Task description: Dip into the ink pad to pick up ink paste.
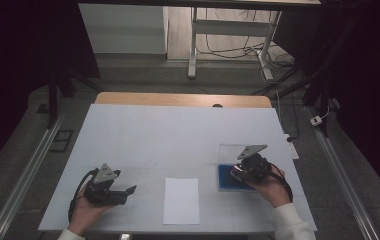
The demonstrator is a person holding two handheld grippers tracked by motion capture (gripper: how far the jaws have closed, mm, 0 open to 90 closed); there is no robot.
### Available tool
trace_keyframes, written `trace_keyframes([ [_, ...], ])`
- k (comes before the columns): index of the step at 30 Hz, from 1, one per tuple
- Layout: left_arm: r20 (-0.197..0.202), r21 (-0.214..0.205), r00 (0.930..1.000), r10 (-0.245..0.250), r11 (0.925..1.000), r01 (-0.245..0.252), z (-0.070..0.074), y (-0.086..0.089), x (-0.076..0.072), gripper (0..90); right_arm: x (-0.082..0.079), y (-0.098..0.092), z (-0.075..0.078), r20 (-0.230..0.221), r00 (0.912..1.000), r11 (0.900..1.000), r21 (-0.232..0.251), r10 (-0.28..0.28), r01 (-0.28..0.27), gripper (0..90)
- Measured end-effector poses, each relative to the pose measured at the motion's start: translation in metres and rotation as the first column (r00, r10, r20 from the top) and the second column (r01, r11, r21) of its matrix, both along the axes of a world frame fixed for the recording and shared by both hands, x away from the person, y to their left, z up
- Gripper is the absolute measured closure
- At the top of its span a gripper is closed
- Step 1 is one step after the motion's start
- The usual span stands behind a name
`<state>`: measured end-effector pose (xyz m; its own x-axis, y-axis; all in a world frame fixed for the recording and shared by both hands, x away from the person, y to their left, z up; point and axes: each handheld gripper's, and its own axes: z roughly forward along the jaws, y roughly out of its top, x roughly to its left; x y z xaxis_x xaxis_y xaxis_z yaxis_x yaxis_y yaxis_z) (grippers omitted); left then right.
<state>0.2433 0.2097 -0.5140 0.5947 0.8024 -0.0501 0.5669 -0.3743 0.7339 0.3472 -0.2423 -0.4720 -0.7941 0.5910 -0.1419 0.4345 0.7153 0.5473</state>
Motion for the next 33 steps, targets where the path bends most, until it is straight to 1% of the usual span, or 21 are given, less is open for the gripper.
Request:
trace_keyframes([
  [5,0.001,-0.004,1.0000,0.001,1.0000,-0.001,0.000,0.000,0.000,20.8,-0.001,0.000,0.000,0.003,1.0000,1.0000,-0.003,-0.002,0.002,71.1],
  [10,0.004,-0.002,1.0000,0.003,1.0000,-0.003,0.001,0.000,0.000,20.8,-0.001,0.000,0.000,0.005,1.0000,1.0000,0.005,0.001,-0.001,71.0],
  [12,0.006,-0.004,1.0000,0.003,1.0000,-0.003,0.001,0.001,-0.001,20.8,-0.002,0.000,0.000,0.015,0.9999,1.0000,-0.005,0.006,-0.006,70.7],
  [13,0.007,-0.003,1.0000,0.003,1.0000,-0.002,0.001,0.001,-0.001,20.8,-0.002,0.000,0.002,0.019,0.9998,1.0000,0.001,0.008,-0.008,70.6],
  [14,0.006,-0.002,1.0000,0.001,1.0000,-0.001,0.000,0.001,-0.001,20.8,-0.002,-0.002,0.006,0.017,0.9998,0.9998,0.019,0.010,-0.010,70.5],
  [15,0.006,-0.001,1.0000,-0.001,1.0000,0.001,0.000,0.001,0.000,20.8,-0.002,-0.003,0.008,0.016,0.9998,0.9999,0.011,0.008,-0.008,70.5],
  [16,0.005,0.001,1.0000,-0.002,1.0000,0.002,0.000,0.001,0.000,20.8,-0.003,-0.005,0.012,0.030,0.9996,0.9996,0.026,-0.005,0.004,70.5],
  [17,0.004,0.002,1.0000,-0.003,1.0000,0.003,0.000,0.001,0.000,20.8,-0.003,-0.009,0.016,0.036,0.9992,0.9973,0.072,-0.015,0.012,70.5],
  [18,0.005,0.001,1.0000,-0.003,1.0000,0.003,0.000,0.001,0.000,20.8,-0.004,-0.011,0.021,0.036,0.9993,0.9947,0.103,-0.012,0.008,70.5],
  [20,0.005,0.001,1.0000,-0.004,1.0000,0.004,0.000,0.001,0.000,20.7,-0.005,-0.015,0.027,0.059,0.9981,0.9934,0.114,-0.017,0.010,70.5],
  [22,0.004,0.001,1.0000,-0.004,1.0000,0.004,0.000,0.001,0.000,20.8,-0.007,-0.019,0.030,0.059,0.9978,0.9879,0.154,-0.031,0.021,70.5],
  [24,0.005,0.000,1.0000,-0.002,1.0000,0.002,0.000,0.001,-0.001,20.7,-0.007,-0.022,0.032,0.065,0.9972,0.9854,0.168,-0.038,0.026,70.5],
  [27,0.008,-0.001,1.0000,0.001,1.0000,-0.001,0.000,0.001,-0.001,20.8,-0.008,-0.025,0.033,0.059,0.9973,0.9801,0.196,-0.045,0.033,70.4],
  [29,0.007,-0.001,1.0000,0.002,1.0000,-0.002,0.000,0.002,0.000,20.8,-0.009,-0.027,0.034,0.066,0.9970,0.9797,0.198,-0.041,0.027,70.4],
  [32,0.007,-0.002,1.0000,0.004,1.0000,-0.004,0.000,0.002,0.000,20.8,-0.010,-0.027,0.036,0.072,0.9965,0.9749,0.221,-0.042,0.025,70.4],
  [33,0.008,-0.003,1.0000,0.003,1.0000,-0.003,0.000,0.002,0.000,20.7,-0.010,-0.028,0.037,0.078,0.9962,0.9747,0.223,-0.040,0.021,70.4],
])
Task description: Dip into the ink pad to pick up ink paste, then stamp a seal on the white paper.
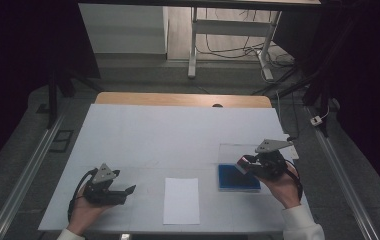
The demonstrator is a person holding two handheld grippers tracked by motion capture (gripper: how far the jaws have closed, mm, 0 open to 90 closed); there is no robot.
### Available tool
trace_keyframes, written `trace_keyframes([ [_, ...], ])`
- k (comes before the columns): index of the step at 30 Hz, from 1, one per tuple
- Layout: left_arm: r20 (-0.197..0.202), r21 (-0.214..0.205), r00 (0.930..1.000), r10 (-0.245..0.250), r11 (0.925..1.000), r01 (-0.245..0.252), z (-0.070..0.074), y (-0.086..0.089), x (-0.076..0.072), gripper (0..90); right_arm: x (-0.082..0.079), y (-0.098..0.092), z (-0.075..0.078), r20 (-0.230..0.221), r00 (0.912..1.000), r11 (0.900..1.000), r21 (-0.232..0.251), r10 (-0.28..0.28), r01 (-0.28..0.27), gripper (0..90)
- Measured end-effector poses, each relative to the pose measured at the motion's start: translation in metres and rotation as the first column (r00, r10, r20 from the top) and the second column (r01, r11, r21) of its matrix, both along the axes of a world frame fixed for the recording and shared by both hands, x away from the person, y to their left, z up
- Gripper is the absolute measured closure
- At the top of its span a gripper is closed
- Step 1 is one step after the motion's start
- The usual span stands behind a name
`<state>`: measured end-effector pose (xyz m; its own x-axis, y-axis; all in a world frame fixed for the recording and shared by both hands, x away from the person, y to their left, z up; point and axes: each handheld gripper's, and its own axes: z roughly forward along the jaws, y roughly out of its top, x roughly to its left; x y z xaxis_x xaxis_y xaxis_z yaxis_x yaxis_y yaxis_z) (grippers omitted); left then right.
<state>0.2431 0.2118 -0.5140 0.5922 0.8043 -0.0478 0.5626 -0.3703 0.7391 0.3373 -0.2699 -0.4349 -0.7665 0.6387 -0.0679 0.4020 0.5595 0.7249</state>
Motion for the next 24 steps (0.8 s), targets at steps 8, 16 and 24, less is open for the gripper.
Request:
trace_keyframes([
  [8,0.003,-0.001,1.0000,0.001,1.0000,-0.001,0.000,0.000,0.000,20.8,-0.003,0.003,0.004,0.023,0.9995,0.9997,0.005,0.023,-0.023,70.3],
  [16,0.004,-0.001,1.0000,0.002,1.0000,-0.002,0.001,0.000,-0.001,20.8,-0.008,0.011,0.008,0.039,0.9984,0.9991,0.003,0.041,-0.041,70.4],
  [24,0.005,-0.006,1.0000,0.003,1.0000,-0.003,0.001,0.000,-0.001,20.7,-0.015,0.025,0.014,0.068,0.9949,0.9969,0.018,0.075,-0.076,70.3],
])
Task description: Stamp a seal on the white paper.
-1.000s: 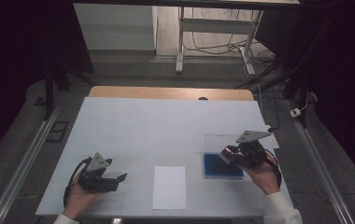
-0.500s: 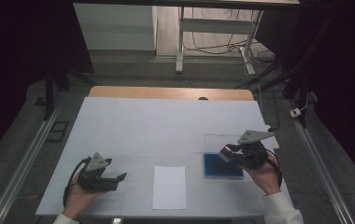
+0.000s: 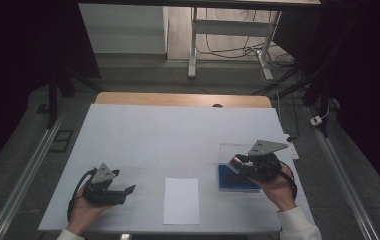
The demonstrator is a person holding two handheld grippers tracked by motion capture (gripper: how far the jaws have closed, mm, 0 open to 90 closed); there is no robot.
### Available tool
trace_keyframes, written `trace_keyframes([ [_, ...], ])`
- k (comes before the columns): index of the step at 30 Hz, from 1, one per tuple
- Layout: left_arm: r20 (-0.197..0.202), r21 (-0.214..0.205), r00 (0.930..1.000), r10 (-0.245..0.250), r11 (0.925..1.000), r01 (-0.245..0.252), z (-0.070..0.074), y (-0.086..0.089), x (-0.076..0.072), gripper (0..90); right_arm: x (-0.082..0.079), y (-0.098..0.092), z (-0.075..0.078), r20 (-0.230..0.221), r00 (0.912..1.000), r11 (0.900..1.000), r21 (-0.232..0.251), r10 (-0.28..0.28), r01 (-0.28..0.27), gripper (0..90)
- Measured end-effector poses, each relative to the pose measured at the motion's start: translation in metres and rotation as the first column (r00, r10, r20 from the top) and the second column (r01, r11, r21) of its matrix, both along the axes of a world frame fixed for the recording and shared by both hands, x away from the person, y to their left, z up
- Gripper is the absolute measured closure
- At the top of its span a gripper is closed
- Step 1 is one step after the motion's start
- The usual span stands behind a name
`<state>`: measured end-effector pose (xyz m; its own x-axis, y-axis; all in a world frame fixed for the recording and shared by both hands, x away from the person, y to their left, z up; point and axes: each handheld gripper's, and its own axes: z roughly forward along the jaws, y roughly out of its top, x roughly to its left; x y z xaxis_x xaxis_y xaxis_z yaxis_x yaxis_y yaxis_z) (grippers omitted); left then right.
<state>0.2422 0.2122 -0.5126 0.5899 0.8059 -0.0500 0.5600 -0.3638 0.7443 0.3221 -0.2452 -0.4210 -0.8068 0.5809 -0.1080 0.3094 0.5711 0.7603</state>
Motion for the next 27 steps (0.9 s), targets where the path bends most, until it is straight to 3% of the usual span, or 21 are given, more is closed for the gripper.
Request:
trace_keyframes([
  [27,0.000,-0.002,1.0000,-0.003,1.0000,0.003,0.001,0.000,-0.001,20.8,-0.017,0.036,0.004,0.000,0.9935,0.9935,-0.008,0.114,-0.114,70.3],
])
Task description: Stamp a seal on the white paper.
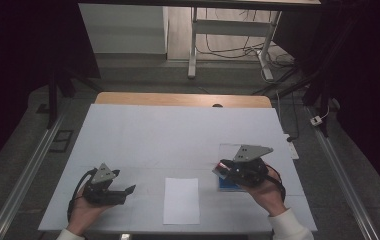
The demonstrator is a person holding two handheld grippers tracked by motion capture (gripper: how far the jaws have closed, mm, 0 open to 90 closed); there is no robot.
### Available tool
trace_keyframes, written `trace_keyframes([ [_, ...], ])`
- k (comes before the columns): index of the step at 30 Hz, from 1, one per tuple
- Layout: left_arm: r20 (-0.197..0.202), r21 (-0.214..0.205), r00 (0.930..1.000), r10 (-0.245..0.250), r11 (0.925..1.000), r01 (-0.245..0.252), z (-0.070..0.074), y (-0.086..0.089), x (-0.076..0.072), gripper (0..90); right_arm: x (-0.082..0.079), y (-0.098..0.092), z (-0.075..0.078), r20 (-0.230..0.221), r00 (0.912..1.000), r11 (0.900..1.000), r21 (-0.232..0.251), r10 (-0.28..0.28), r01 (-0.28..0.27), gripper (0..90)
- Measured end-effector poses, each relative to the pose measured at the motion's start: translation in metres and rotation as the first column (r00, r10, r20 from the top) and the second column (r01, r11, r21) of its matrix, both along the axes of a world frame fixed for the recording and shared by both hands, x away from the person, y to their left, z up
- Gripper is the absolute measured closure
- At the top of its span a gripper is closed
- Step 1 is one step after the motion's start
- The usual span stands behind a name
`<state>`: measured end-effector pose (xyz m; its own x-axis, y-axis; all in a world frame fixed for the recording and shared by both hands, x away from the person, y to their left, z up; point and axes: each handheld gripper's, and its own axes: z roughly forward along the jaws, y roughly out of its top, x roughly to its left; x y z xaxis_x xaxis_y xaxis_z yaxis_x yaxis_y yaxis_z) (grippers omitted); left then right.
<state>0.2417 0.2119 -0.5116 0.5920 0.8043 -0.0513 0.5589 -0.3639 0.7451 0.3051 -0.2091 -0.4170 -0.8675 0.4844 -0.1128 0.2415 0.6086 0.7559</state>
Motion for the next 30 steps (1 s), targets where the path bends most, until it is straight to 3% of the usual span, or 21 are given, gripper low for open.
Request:
trace_keyframes([
  [19,0.001,0.001,1.0000,-0.002,1.0000,0.002,0.000,0.000,0.000,20.8,-0.008,0.027,-0.012,-0.030,0.9970,0.9971,-0.022,0.072,-0.072,70.3],
  [30,0.002,-0.001,1.0000,-0.001,1.0000,0.001,0.000,0.000,0.000,20.8,-0.016,0.053,-0.026,-0.062,0.9881,0.9879,-0.057,0.141,-0.144,70.3],
])
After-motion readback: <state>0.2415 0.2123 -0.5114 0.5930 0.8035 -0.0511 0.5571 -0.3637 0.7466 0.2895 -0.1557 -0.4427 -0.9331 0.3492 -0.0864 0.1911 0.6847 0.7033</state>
